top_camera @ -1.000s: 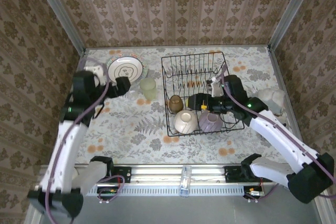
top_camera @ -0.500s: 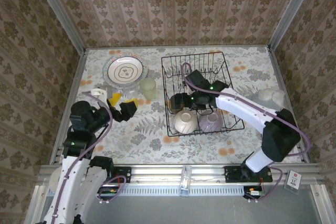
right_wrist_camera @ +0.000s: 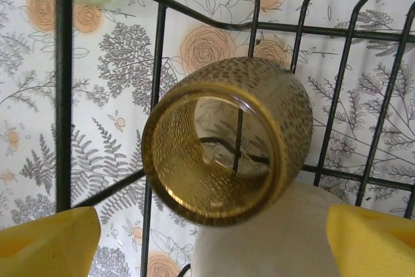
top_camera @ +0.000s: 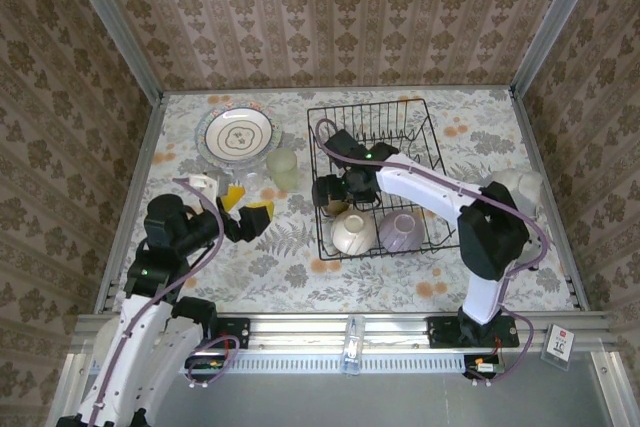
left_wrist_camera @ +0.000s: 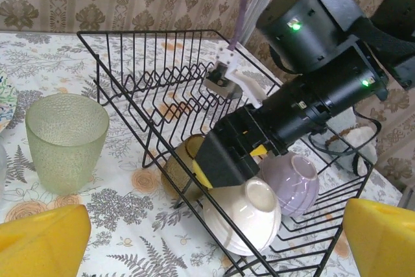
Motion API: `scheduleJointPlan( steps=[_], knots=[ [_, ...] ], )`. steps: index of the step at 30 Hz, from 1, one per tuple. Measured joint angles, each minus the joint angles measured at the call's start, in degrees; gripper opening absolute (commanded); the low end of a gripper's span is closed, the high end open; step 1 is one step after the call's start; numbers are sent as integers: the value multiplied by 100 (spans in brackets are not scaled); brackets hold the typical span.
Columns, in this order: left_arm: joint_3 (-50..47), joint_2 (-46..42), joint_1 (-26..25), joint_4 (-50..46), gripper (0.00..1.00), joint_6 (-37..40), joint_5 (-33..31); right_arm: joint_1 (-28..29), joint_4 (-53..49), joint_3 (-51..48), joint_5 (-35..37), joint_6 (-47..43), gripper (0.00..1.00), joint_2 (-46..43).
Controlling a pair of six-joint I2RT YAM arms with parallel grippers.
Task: Unload the mixed dishes from the dish rack
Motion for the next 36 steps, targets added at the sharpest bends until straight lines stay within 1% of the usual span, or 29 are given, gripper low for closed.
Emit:
scheduleJointPlan(
  steps=[7, 14, 23, 36],
  knots=[
    [0, 181, -81, -136, 100, 94, -2, 22, -188, 415, 87, 7, 85, 304],
    [0, 208, -81, -251, 100, 243, -50, 39, -205, 516, 306, 28, 78, 485],
    [0, 365, -79, -275, 100, 302, -109, 22, -286, 518, 599, 55, 78, 632],
    [0, 509, -68, -275, 100, 323, -175, -101, -146, 264, 619, 153, 80, 671]
  ],
)
